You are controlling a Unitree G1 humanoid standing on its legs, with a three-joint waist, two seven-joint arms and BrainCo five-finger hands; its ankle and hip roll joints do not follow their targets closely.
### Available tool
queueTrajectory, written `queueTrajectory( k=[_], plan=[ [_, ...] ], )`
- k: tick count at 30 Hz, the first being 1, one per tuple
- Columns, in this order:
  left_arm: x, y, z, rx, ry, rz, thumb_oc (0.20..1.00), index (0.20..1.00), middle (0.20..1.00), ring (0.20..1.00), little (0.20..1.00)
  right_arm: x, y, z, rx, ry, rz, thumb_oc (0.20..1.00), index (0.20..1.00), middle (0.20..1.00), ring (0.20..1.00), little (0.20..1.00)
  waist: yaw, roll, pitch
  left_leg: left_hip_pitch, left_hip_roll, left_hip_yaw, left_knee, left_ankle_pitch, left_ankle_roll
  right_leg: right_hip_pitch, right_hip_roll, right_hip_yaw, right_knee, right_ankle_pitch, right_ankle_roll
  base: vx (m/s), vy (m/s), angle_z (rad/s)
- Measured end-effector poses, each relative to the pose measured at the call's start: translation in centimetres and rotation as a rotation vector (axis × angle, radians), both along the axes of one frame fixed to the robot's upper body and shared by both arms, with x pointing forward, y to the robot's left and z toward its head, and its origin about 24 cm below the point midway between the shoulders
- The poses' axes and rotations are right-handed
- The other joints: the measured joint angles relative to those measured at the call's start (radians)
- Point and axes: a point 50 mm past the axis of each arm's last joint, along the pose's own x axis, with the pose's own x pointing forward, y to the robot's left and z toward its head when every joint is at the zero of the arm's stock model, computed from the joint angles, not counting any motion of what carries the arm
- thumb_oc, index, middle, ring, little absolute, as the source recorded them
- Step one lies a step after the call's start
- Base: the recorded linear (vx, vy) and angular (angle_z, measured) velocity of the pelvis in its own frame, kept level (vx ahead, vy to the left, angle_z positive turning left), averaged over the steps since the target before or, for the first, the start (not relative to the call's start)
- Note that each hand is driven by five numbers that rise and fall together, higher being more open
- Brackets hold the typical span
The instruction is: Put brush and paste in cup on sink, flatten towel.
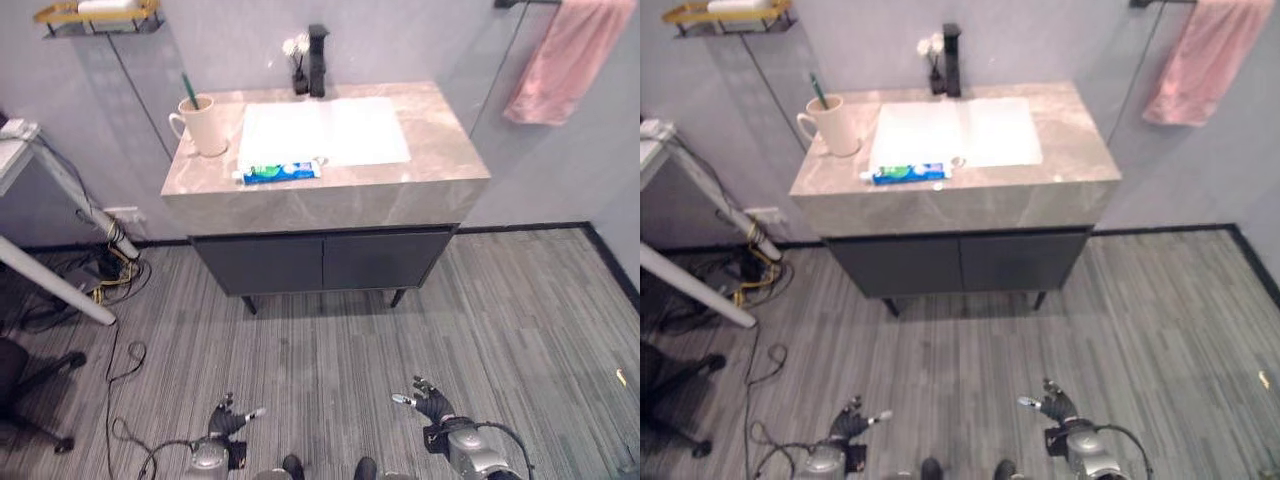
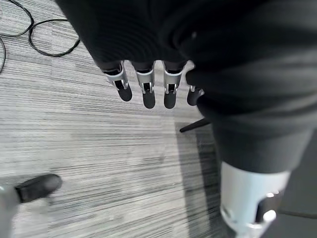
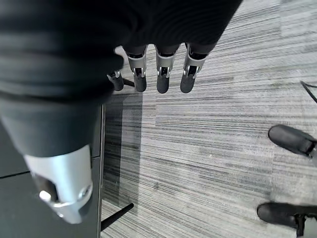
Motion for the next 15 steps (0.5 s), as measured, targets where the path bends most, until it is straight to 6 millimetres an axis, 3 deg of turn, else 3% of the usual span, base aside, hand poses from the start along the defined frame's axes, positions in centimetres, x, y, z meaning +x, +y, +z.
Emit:
queueTrajectory(
  k=[2, 4, 8, 15],
  plan=[
    [0.5, 0.0, 0.3, 0.005, -0.013, -0.010, 1.000, 1.000, 1.000, 1.000, 1.000, 0.3, -0.1, 0.2, -0.003, -0.014, 0.001, 1.000, 1.000, 1.000, 1.000, 1.000, -0.006, -0.014, 0.010, -0.002, 0.040, -0.006, 0.031, -0.001, -0.010, -0.029, -0.029, 0.002, 0.075, -0.042, 0.011, -0.05, 0.040, 0.14],
    [1.1, -0.1, 0.6, 0.008, -0.028, -0.020, 1.000, 1.000, 1.000, 1.000, 1.000, 0.7, -0.3, 0.6, -0.012, -0.040, -0.005, 1.000, 1.000, 1.000, 1.000, 1.000, -0.012, -0.020, 0.020, -0.018, 0.068, -0.011, 0.080, -0.043, -0.071, -0.091, -0.074, 0.012, 0.212, -0.103, 0.037, -0.05, 0.059, 0.04],
    [1.9, 1.6, 1.3, 0.062, -0.051, -0.023, 1.000, 1.000, 1.000, 1.000, 1.000, 1.0, 0.8, 0.6, 0.010, -0.050, 0.002, 1.000, 1.000, 1.000, 1.000, 1.000, -0.002, -0.067, 0.041, -0.033, 0.040, 0.005, 0.145, -0.079, -0.035, -0.113, -0.128, 0.034, 0.263, -0.102, 0.060, 0.02, 0.088, -0.05],
    [2.2, 1.7, 2.0, 0.088, -0.086, -0.071, 1.000, 1.000, 1.000, 1.000, 1.000, 1.5, 0.9, 1.0, 0.018, -0.073, -0.005, 1.000, 1.000, 1.000, 1.000, 1.000, -0.005, -0.059, 0.039, 0.008, 0.008, 0.023, 0.122, -0.091, -0.012, -0.079, -0.149, 0.056, 0.243, -0.069, 0.095, 0.01, 0.142, -0.05]
  ],
)
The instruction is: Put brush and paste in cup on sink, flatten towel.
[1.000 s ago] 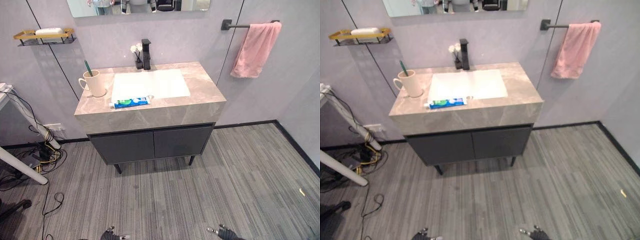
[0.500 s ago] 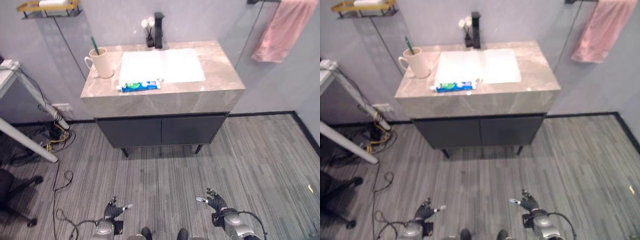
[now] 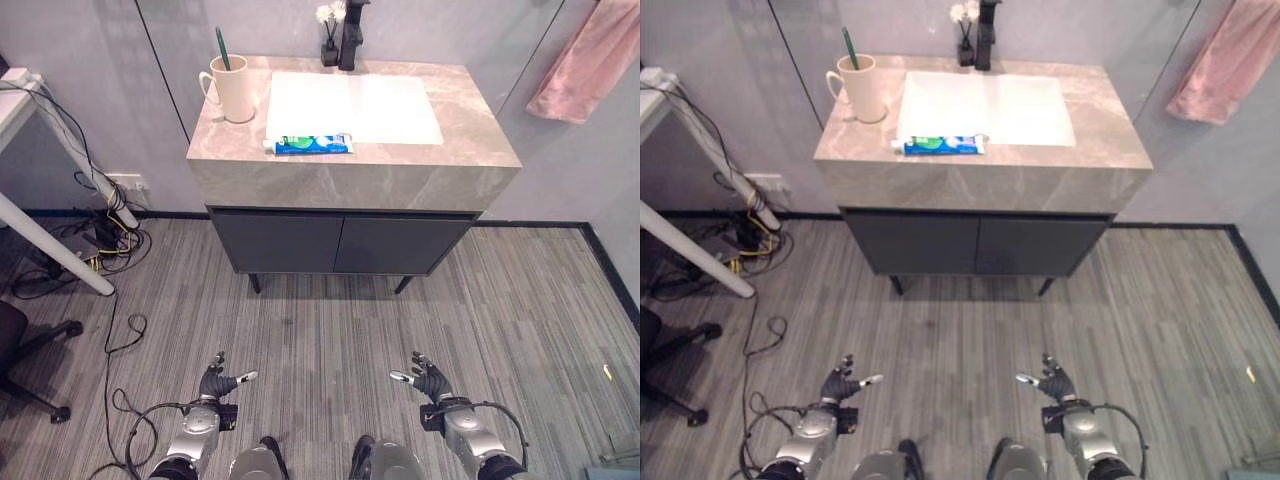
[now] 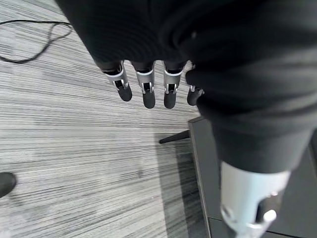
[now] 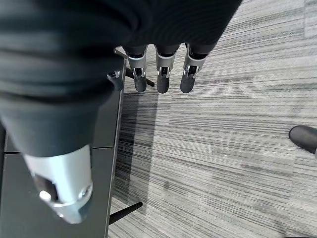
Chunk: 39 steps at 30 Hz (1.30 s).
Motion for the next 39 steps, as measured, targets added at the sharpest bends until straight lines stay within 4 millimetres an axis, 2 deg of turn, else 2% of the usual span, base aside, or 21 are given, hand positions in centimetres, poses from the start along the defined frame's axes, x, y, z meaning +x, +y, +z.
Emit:
queueTrajectory(
  k=[6, 15, 18, 20, 21, 23, 25, 26, 28, 29, 30, 31, 32, 34, 36, 38, 39],
  plan=[
    [1.3, -1.0, 1.4, 0.033, -0.080, -0.093, 1.000, 1.000, 1.000, 1.000, 1.000, 0.1, 0.1, 0.1, -0.001, -0.008, -0.012, 1.000, 1.000, 1.000, 1.000, 1.000, 0.004, -0.002, 0.000, 0.004, -0.023, 0.001, 0.005, 0.000, 0.023, 0.002, -0.026, 0.001, 0.006, 0.029, 0.006, 0.01, 0.115, 0.02],
    [1.6, -0.9, 2.0, 0.085, -0.108, -0.137, 1.000, 1.000, 1.000, 1.000, 1.000, 0.4, 0.4, 0.3, 0.018, -0.025, -0.018, 1.000, 1.000, 1.000, 1.000, 1.000, 0.003, -0.001, 0.000, 0.032, -0.046, -0.001, -0.037, 0.005, 0.032, 0.015, -0.041, 0.000, 0.006, 0.062, 0.028, 0.01, 0.073, 0.02],
    [1.4, -1.0, 1.9, 0.097, -0.103, -0.149, 1.000, 1.000, 1.000, 1.000, 1.000, 0.4, 0.4, 0.4, 0.017, -0.027, -0.020, 1.000, 1.000, 1.000, 1.000, 1.000, 0.003, -0.001, 0.000, 0.054, -0.059, -0.005, -0.088, 0.009, 0.035, 0.003, -0.044, 0.001, 0.026, 0.107, 0.045, 0.02, 0.158, -0.02],
    [1.2, -1.1, 1.8, 0.108, -0.099, -0.162, 1.000, 1.000, 1.000, 1.000, 1.000, 0.6, 0.5, 0.6, 0.016, -0.040, -0.018, 1.000, 1.000, 1.000, 1.000, 1.000, 0.001, 0.010, 0.002, 0.061, -0.070, -0.005, -0.109, 0.016, 0.063, -0.057, -0.065, 0.007, 0.113, 0.157, 0.060, 0.02, 0.194, -0.16],
    [1.2, -1.1, 1.9, 0.108, -0.104, -0.165, 1.000, 1.000, 1.000, 1.000, 1.000, 0.8, 0.4, 0.9, 0.015, -0.056, -0.015, 1.000, 1.000, 1.000, 1.000, 1.000, 0.002, 0.022, 0.011, 0.066, -0.068, 0.002, -0.118, 0.035, 0.068, -0.085, -0.076, 0.008, 0.162, 0.188, 0.075, 0.07, 0.140, -0.17],
    [0.9, -1.3, 2.0, 0.099, -0.115, -0.170, 1.000, 1.000, 1.000, 1.000, 1.000, 0.9, 0.6, 1.2, 0.016, -0.077, -0.013, 1.000, 1.000, 1.000, 1.000, 1.000, -0.011, 0.044, 0.021, 0.107, -0.078, 0.004, -0.173, 0.051, 0.093, -0.141, -0.096, 0.009, 0.232, 0.290, 0.084, 0.09, 0.065, -0.14],
    [0.3, -1.2, 1.9, 0.095, -0.110, -0.161, 1.000, 1.000, 1.000, 1.000, 1.000, 0.8, 0.8, 1.6, 0.018, -0.106, 0.001, 1.000, 1.000, 1.000, 1.000, 1.000, -0.015, 0.056, 0.022, 0.134, -0.091, 0.005, -0.220, 0.060, 0.107, -0.163, -0.111, 0.014, 0.259, 0.271, 0.116, 0.15, -0.067, -0.01],
    [0.2, -1.2, 1.8, 0.095, -0.106, -0.164, 1.000, 1.000, 1.000, 1.000, 1.000, 0.6, 0.8, 1.5, 0.015, -0.104, 0.002, 1.000, 1.000, 1.000, 1.000, 1.000, -0.029, 0.058, 0.018, 0.135, -0.098, 0.008, -0.225, 0.064, 0.110, -0.182, -0.113, 0.024, 0.262, 0.270, 0.120, 0.28, -0.203, 0.04],
    [0.1, -1.2, 1.7, 0.097, -0.102, -0.164, 1.000, 1.000, 1.000, 1.000, 1.000, -0.1, 0.0, 1.4, 0.022, -0.103, -0.041, 1.000, 1.000, 1.000, 1.000, 1.000, -0.026, 0.059, 0.000, 0.131, -0.122, 0.009, -0.271, 0.073, 0.083, -0.178, -0.114, 0.028, 0.046, 0.258, 0.151, 0.22, -0.206, 0.09],
    [0.4, -1.1, 1.9, 0.099, -0.113, -0.161, 1.000, 1.000, 1.000, 1.000, 1.000, -0.5, -0.6, 1.4, 0.019, -0.108, -0.076, 1.000, 1.000, 1.000, 1.000, 1.000, -0.028, 0.052, -0.002, 0.126, -0.142, 0.009, -0.283, 0.086, 0.093, -0.162, -0.128, 0.025, -0.128, 0.282, 0.180, 0.16, -0.149, 0.18],
    [0.3, -1.1, 1.8, 0.100, -0.106, -0.159, 1.000, 1.000, 1.000, 1.000, 1.000, -1.1, -1.0, 1.1, 0.010, -0.091, -0.096, 1.000, 1.000, 1.000, 1.000, 1.000, -0.031, 0.042, 0.001, 0.136, -0.158, 0.010, -0.293, 0.092, 0.088, -0.163, -0.151, 0.025, -0.213, 0.312, 0.182, 0.26, -0.233, 0.21],
    [-0.1, -0.9, 1.7, 0.104, -0.096, -0.161, 1.000, 1.000, 1.000, 1.000, 1.000, -1.6, -1.1, 0.8, 0.003, -0.076, -0.103, 1.000, 1.000, 1.000, 1.000, 1.000, -0.040, 0.037, -0.006, 0.140, -0.163, 0.008, -0.296, 0.098, 0.103, -0.153, -0.153, 0.024, -0.277, 0.337, 0.175, 0.24, -0.123, 0.11],
    [-0.3, -0.8, 1.5, 0.108, -0.088, -0.161, 1.000, 1.000, 1.000, 1.000, 1.000, -1.9, -1.0, 0.5, 0.003, -0.064, -0.107, 1.000, 1.000, 1.000, 1.000, 1.000, -0.046, 0.031, -0.007, 0.151, -0.162, 0.005, -0.302, 0.088, 0.087, -0.158, -0.165, 0.026, -0.294, 0.358, 0.175, 0.34, -0.158, 0.12],
    [-0.4, -0.8, 1.4, 0.111, -0.083, -0.157, 1.000, 1.000, 1.000, 1.000, 1.000, -2.5, -0.9, 0.1, 0.007, -0.040, -0.118, 1.000, 1.000, 1.000, 1.000, 1.000, -0.047, 0.015, -0.019, 0.177, -0.155, -0.005, -0.311, 0.077, 0.073, -0.140, -0.161, -0.004, -0.374, 0.414, 0.164, 0.41, -0.119, 0.04],
    [-0.4, -0.8, 1.4, 0.114, -0.081, -0.154, 1.000, 1.000, 1.000, 1.000, 1.000, -2.6, -0.8, 0.0, 0.007, -0.036, -0.118, 1.000, 1.000, 1.000, 1.000, 1.000, -0.048, 0.004, -0.027, 0.211, -0.145, -0.011, -0.326, 0.069, 0.061, -0.131, -0.142, -0.002, -0.383, 0.424, 0.156, 0.41, -0.112, 0.13],
    [0.1, -1.0, 1.5, 0.119, -0.088, -0.171, 1.000, 1.000, 1.000, 1.000, 1.000, -3.7, -1.0, -0.6, 0.000, -0.001, -0.125, 1.000, 1.000, 1.000, 1.000, 1.000, -0.077, -0.027, -0.049, 0.250, -0.138, -0.081, -0.346, 0.050, 0.015, -0.077, -0.122, 0.003, -0.393, 0.426, 0.149, 0.41, -0.112, 0.75],
    [0.1, -1.2, 1.4, 0.119, -0.085, -0.176, 1.000, 1.000, 1.000, 1.000, 1.000, -4.0, -1.2, -0.8, -0.005, 0.013, -0.128, 1.000, 1.000, 1.000, 1.000, 1.000, -0.081, -0.034, -0.059, 0.257, -0.133, -0.095, -0.343, 0.050, -0.010, -0.051, -0.113, 0.000, -0.398, 0.413, 0.090, 0.30, -0.087, 0.63]
  ],
)
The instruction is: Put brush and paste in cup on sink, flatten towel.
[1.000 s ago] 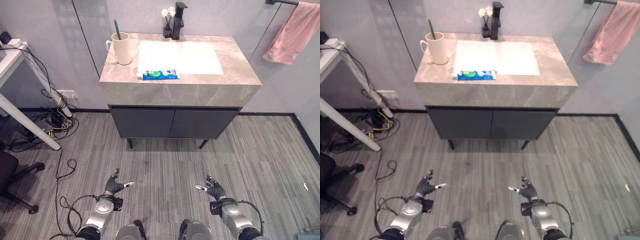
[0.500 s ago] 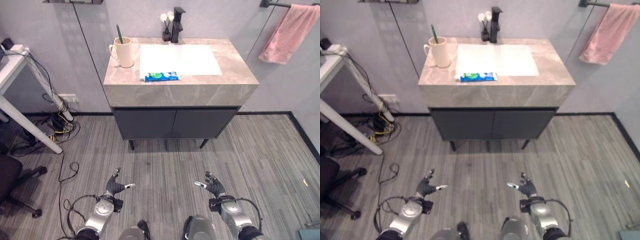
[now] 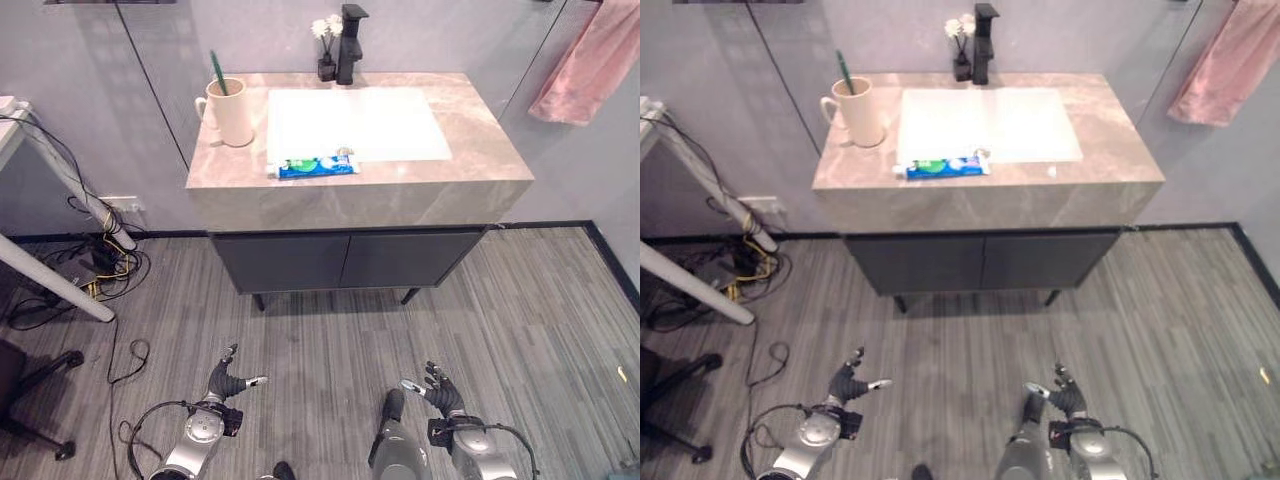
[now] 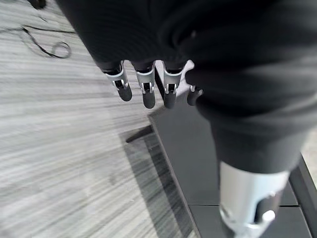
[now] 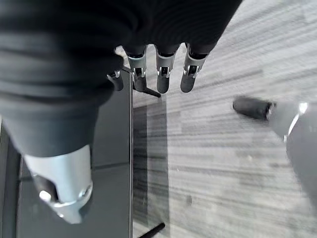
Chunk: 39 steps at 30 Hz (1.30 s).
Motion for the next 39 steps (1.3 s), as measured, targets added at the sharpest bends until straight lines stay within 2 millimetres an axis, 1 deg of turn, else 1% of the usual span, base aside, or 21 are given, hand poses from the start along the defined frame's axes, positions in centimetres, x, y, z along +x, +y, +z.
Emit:
queueTrajectory(
  k=[1, 3, 7, 9, 10, 11, 12, 14, 17, 19, 20, 21, 22, 24, 29, 32, 34, 35, 37, 38, 39],
  plan=[
    [-0.1, -1.3, -0.3, -0.025, 0.007, -0.015, 1.000, 1.000, 1.000, 1.000, 1.000, 0.2, -1.1, 0.2, -0.033, 0.003, 0.000, 1.000, 1.000, 1.000, 1.000, 1.000, 0.001, 0.059, -0.014, -0.013, 0.057, -0.002, 0.009, -0.009, -0.024, 0.003, 0.048, -0.016, 0.022, -0.028, -0.013, 0.36, -0.133, 0.33],
    [0.2, -1.9, -0.1, -0.046, -0.010, -0.021, 1.000, 1.000, 1.000, 1.000, 1.000, 1.0, -2.0, 0.8, -0.066, -0.018, 0.010, 1.000, 1.000, 1.000, 1.000, 1.000, -0.011, 0.109, -0.017, -0.022, 0.112, -0.009, 0.062, -0.009, -0.059, 0.001, 0.095, -0.044, 0.083, -0.100, -0.040, 0.37, -0.169, 0.18],
    [0.6, -0.8, 0.3, -0.017, -0.021, -0.011, 1.000, 1.000, 1.000, 1.000, 1.000, 2.6, -1.8, 2.0, -0.073, -0.085, 0.040, 1.000, 1.000, 1.000, 1.000, 1.000, -0.002, 0.082, -0.018, -0.152, 0.200, -0.021, 0.393, 0.024, -0.137, 0.019, 0.125, -0.047, 0.127, -0.194, -0.063, 0.27, -0.273, -0.13],
    [1.0, -0.2, 0.6, -0.005, -0.032, -0.003, 1.000, 1.000, 1.000, 1.000, 1.000, 2.8, -1.8, 2.1, -0.081, -0.091, 0.047, 1.000, 1.000, 1.000, 1.000, 1.000, 0.014, 0.067, 0.001, -0.236, 0.253, -0.056, 0.579, 0.118, -0.206, 0.035, 0.163, -0.049, 0.139, -0.225, -0.110, 0.30, -0.293, -0.25],
    [1.1, -0.1, 0.7, 0.002, -0.032, -0.010, 1.000, 1.000, 1.000, 1.000, 1.000, 2.9, -1.7, 2.1, -0.083, -0.092, 0.054, 1.000, 1.000, 1.000, 1.000, 1.000, 0.026, 0.052, 0.010, -0.275, 0.278, -0.046, 0.656, 0.192, -0.208, 0.056, 0.168, -0.051, 0.127, -0.235, -0.130, 0.27, -0.166, -0.18],
    [1.2, -0.2, 0.8, 0.003, -0.038, -0.016, 1.000, 1.000, 1.000, 1.000, 1.000, 2.8, -1.7, 2.0, -0.086, -0.086, 0.058, 1.000, 1.000, 1.000, 1.000, 1.000, 0.026, 0.037, 0.017, -0.285, 0.288, -0.036, 0.686, 0.191, -0.209, 0.072, 0.167, -0.052, 0.116, -0.238, -0.135, 0.34, -0.038, -0.02],
    [1.5, -0.2, 1.1, 0.008, -0.049, -0.034, 1.000, 1.000, 1.000, 1.000, 1.000, 2.7, -1.6, 2.0, -0.092, -0.082, 0.066, 1.000, 1.000, 1.000, 1.000, 1.000, 0.020, 0.015, 0.032, -0.305, 0.339, 0.073, 0.682, 0.165, -0.190, 0.111, 0.169, -0.072, 0.078, -0.243, -0.142, 0.30, 0.013, 0.12],
    [1.9, -0.4, 1.4, 0.008, -0.063, -0.051, 1.000, 1.000, 1.000, 1.000, 1.000, 2.5, -2.2, 2.0, -0.101, -0.080, 0.042, 1.000, 1.000, 1.000, 1.000, 1.000, 0.013, 0.013, 0.047, -0.340, 0.377, 0.184, 0.629, 0.158, -0.192, 0.161, 0.183, -0.086, 0.020, -0.249, -0.146, 0.24, 0.040, 0.23],
    [2.4, -0.4, 1.8, 0.036, -0.080, -0.075, 1.000, 1.000, 1.000, 1.000, 1.000, 3.0, -2.3, 2.4, -0.112, -0.098, 0.038, 1.000, 1.000, 1.000, 1.000, 1.000, 0.016, 0.021, 0.056, -0.390, 0.327, 0.199, 0.500, 0.139, -0.168, 0.178, 0.184, -0.083, -0.004, -0.245, -0.133, 0.23, 0.181, 0.01],
    [2.4, -0.1, 1.9, 0.049, -0.080, -0.070, 1.000, 1.000, 1.000, 1.000, 1.000, 3.5, -2.2, 2.7, -0.126, -0.114, 0.061, 1.000, 1.000, 1.000, 1.000, 1.000, 0.046, 0.041, 0.057, -0.388, 0.217, 0.140, 0.090, 0.171, -0.116, 0.194, 0.183, -0.049, -0.041, -0.221, -0.093, 0.25, 0.194, -0.39],
    [2.2, 0.0, 1.7, 0.049, -0.073, -0.069, 1.000, 1.000, 1.000, 1.000, 1.000, 3.5, -2.3, 2.7, -0.129, -0.115, 0.063, 1.000, 1.000, 1.000, 1.000, 1.000, 0.054, 0.057, 0.057, -0.380, 0.207, 0.106, 0.030, 0.190, -0.096, 0.193, 0.190, -0.043, -0.036, -0.221, -0.089, 0.25, 0.118, -0.78],
    [1.6, 0.0, 1.5, 0.046, -0.062, -0.067, 1.000, 1.000, 1.000, 1.000, 1.000, 4.0, -2.3, 3.1, -0.140, -0.129, 0.075, 1.000, 1.000, 1.000, 1.000, 1.000, 0.067, 0.091, 0.067, -0.369, 0.206, 0.066, 0.034, 0.232, -0.044, 0.209, 0.207, -0.011, -0.016, -0.237, -0.064, 0.23, 0.168, -0.68],
    [1.2, 0.5, 1.1, 0.064, -0.038, -0.068, 1.000, 1.000, 1.000, 1.000, 1.000, 4.1, -1.5, 2.7, -0.125, -0.122, 0.081, 1.000, 1.000, 1.000, 1.000, 1.000, 0.066, 0.068, 0.066, -0.352, 0.180, 0.051, 0.070, 0.260, -0.024, 0.226, 0.173, 0.008, 0.011, -0.257, -0.033, 0.24, 0.290, -0.49],
    [1.7, 0.8, 2.0, 0.101, -0.076, -0.104, 1.000, 1.000, 1.000, 1.000, 1.000, 3.7, -1.1, 2.5, -0.128, -0.114, 0.112, 1.000, 1.000, 1.000, 1.000, 1.000, 0.063, 0.049, 0.063, -0.322, 0.122, 0.070, 0.054, 0.221, 0.008, 0.181, 0.101, 0.014, 0.143, -0.266, -0.023, 0.19, 0.331, -0.11],
    [2.1, 2.5, 3.4, 0.224, -0.111, -0.173, 1.000, 1.000, 1.000, 1.000, 1.000, 4.7, -0.3, 3.1, -0.154, -0.144, 0.193, 1.000, 1.000, 1.000, 1.000, 1.000, 0.068, 0.078, 0.100, -0.248, 0.079, 0.097, 0.022, 0.184, 0.069, -0.031, 0.001, 0.110, 0.572, -0.242, 0.045, 0.13, 0.153, -0.11],
    [1.0, 3.1, 3.0, 0.237, -0.093, -0.177, 1.000, 1.000, 1.000, 1.000, 1.000, 4.8, -0.2, 3.2, -0.156, -0.148, 0.200, 1.000, 1.000, 1.000, 1.000, 1.000, 0.098, 0.075, 0.101, -0.206, 0.068, 0.100, -0.015, 0.175, 0.061, -0.036, -0.012, 0.036, 0.488, -0.270, 0.059, 0.12, -0.163, 0.00],
    [0.1, 3.3, 2.6, 0.231, -0.078, -0.169, 1.000, 1.000, 1.000, 1.000, 1.000, 5.1, -0.2, 3.4, -0.164, -0.159, 0.210, 1.000, 1.000, 1.000, 1.000, 1.000, 0.104, 0.066, 0.097, -0.216, 0.067, 0.088, -0.008, 0.176, 0.053, 0.001, -0.019, -0.029, 0.228, -0.234, 0.055, 0.08, -0.274, 0.22],
    [-0.3, 3.2, 2.3, 0.224, -0.070, -0.166, 1.000, 1.000, 1.000, 1.000, 1.000, 4.9, -0.1, 3.2, -0.166, -0.152, 0.219, 1.000, 1.000, 1.000, 1.000, 1.000, 0.109, 0.062, 0.095, -0.223, 0.065, 0.062, -0.006, 0.179, 0.040, 0.023, -0.004, -0.001, 0.128, -0.206, 0.058, 0.12, -0.333, 0.74],
    [-0.6, 3.6, 2.5, 0.231, -0.083, -0.176, 1.000, 1.000, 1.000, 1.000, 1.000, 4.0, 0.7, 2.4, -0.156, -0.115, 0.253, 1.000, 1.000, 1.000, 1.000, 1.000, 0.137, 0.018, 0.078, -0.225, 0.064, 0.033, -0.001, 0.182, 0.018, 0.055, 0.008, 0.027, 0.064, -0.153, 0.047, 0.05, -0.151, 0.59],
    [-1.3, 4.5, 2.8, 0.257, -0.083, -0.184, 1.000, 1.000, 1.000, 1.000, 1.000, 3.6, 1.4, 1.9, -0.141, -0.100, 0.267, 1.000, 1.000, 1.000, 1.000, 1.000, 0.162, -0.031, 0.051, -0.230, 0.058, 0.023, 0.003, 0.180, -0.009, 0.077, 0.022, 0.018, 0.034, -0.127, 0.028, 0.06, -0.141, 0.32],
    [-1.7, 4.4, 2.7, 0.250, -0.081, -0.186, 1.000, 1.000, 1.000, 1.000, 1.000, 3.5, 1.1, 1.9, -0.149, -0.092, 0.261, 1.000, 1.000, 1.000, 1.000, 1.000, 0.170, -0.014, 0.049, -0.228, 0.085, 0.004, 0.002, 0.188, -0.030, 0.113, 0.055, -0.021, -0.011, -0.118, 0.007, 0.11, -0.245, 0.39]
  ],
)
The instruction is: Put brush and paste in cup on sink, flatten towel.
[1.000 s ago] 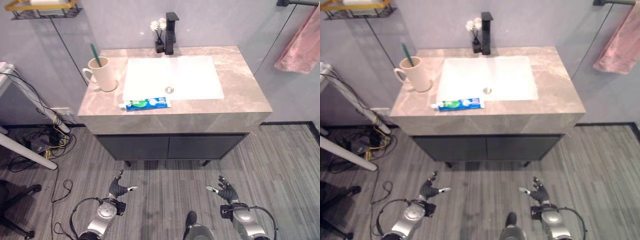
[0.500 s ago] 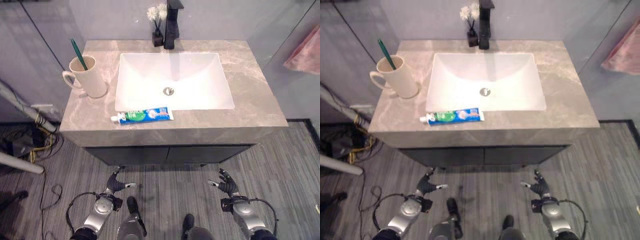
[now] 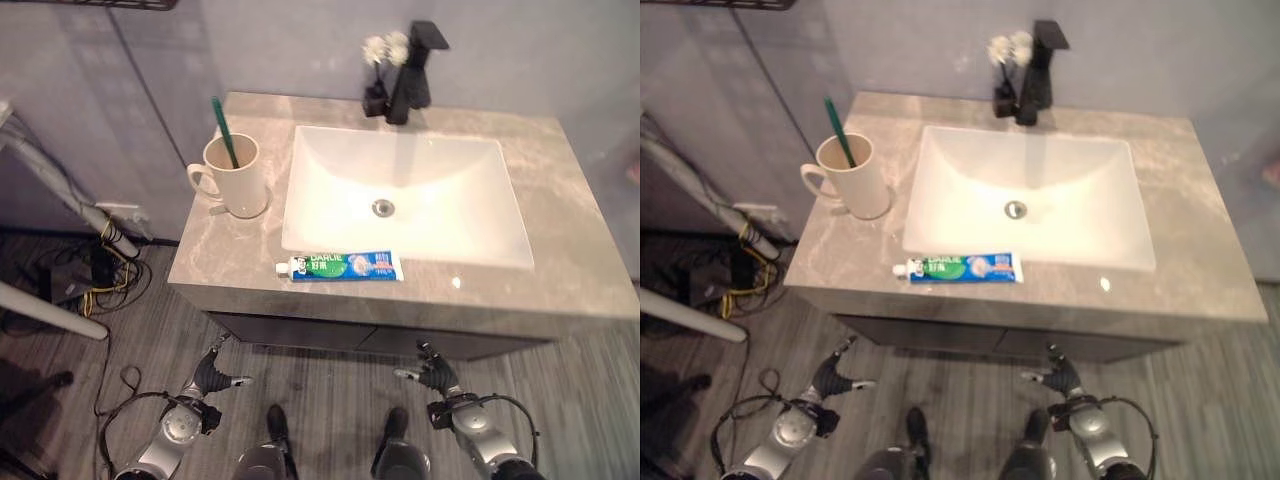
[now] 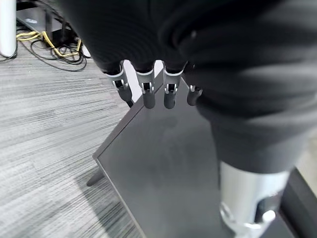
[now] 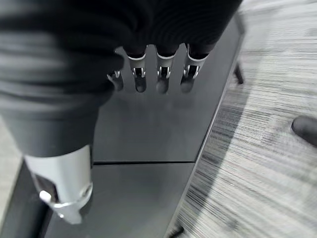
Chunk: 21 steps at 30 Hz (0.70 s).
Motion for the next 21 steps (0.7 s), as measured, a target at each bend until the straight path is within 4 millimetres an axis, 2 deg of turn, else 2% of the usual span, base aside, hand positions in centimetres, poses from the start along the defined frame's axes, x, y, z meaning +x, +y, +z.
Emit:
queueTrajectory(
  k=[3, 6, 8, 10, 13, 17, 21],
  plan=[
    [-1.0, -0.6, 0.9, -0.013, -0.043, -0.060, 1.000, 1.000, 1.000, 1.000, 1.000, -0.4, -1.6, 0.1, -0.042, 0.008, -0.001, 1.000, 1.000, 1.000, 1.000, 1.000, 0.028, 0.029, -0.003, -0.001, 0.058, -0.028, 0.000, 0.006, -0.026, 0.050, 0.070, -0.042, -0.051, -0.015, -0.018, 0.06, -0.145, 0.28],
    [-1.0, -0.9, 3.8, 0.035, -0.161, -0.205, 1.000, 1.000, 1.000, 1.000, 1.000, -2.4, -4.0, -0.6, -0.087, 0.068, -0.054, 1.000, 1.000, 1.000, 1.000, 1.000, 0.037, 0.064, -0.005, -0.001, 0.086, -0.056, 0.001, 0.011, -0.046, 0.078, 0.100, -0.085, -0.052, -0.041, -0.027, 0.03, -0.137, 0.32],
    [-0.7, -0.7, 7.3, 0.082, -0.276, -0.315, 1.000, 1.000, 1.000, 1.000, 1.000, -3.0, -4.7, -1.0, -0.074, 0.082, -0.113, 1.000, 1.000, 1.000, 1.000, 1.000, 0.050, 0.074, -0.004, -0.002, 0.093, -0.064, -0.001, 0.014, -0.055, 0.080, 0.108, -0.091, -0.052, -0.047, -0.029, 0.01, -0.064, 0.11],
    [0.1, -0.3, 12.2, 0.162, -0.433, -0.422, 1.000, 1.000, 1.000, 1.000, 1.000, -3.7, -5.8, -1.3, -0.095, 0.110, -0.139, 1.000, 1.000, 1.000, 1.000, 1.000, 0.060, 0.095, -0.002, -0.002, 0.089, -0.071, -0.002, 0.013, -0.056, 0.083, 0.107, -0.098, -0.052, -0.050, -0.025, 0.02, -0.058, 0.10],
    [0.7, 0.1, 16.5, 0.239, -0.579, -0.497, 1.000, 1.000, 1.000, 1.000, 1.000, -4.7, -6.6, -1.9, -0.118, 0.162, -0.159, 1.000, 1.000, 1.000, 1.000, 1.000, 0.071, 0.130, -0.006, -0.001, 0.079, -0.077, -0.005, 0.014, -0.057, 0.090, 0.096, -0.108, -0.052, -0.052, -0.019, 0.02, -0.027, 0.11],
    [0.6, -0.7, 19.3, 0.258, -0.700, -0.563, 1.000, 1.000, 1.000, 1.000, 1.000, -7.0, -7.9, -2.8, -0.142, 0.246, -0.226, 1.000, 1.000, 1.000, 1.000, 1.000, 0.077, 0.176, -0.026, 0.001, 0.066, -0.083, -0.014, 0.014, -0.057, 0.094, 0.083, -0.114, -0.052, -0.052, -0.011, 0.04, -0.004, 0.07],
    [0.9, -1.9, 21.0, 0.242, -0.799, -0.601, 1.000, 1.000, 1.000, 1.000, 1.000, -8.1, -8.1, -3.4, -0.126, 0.279, -0.288, 1.000, 1.000, 1.000, 1.000, 1.000, 0.061, 0.184, -0.031, 0.002, 0.064, -0.077, -0.015, 0.014, -0.057, 0.092, 0.084, -0.110, -0.051, -0.053, -0.010, 0.04, 0.028, -0.03]
  ],
)
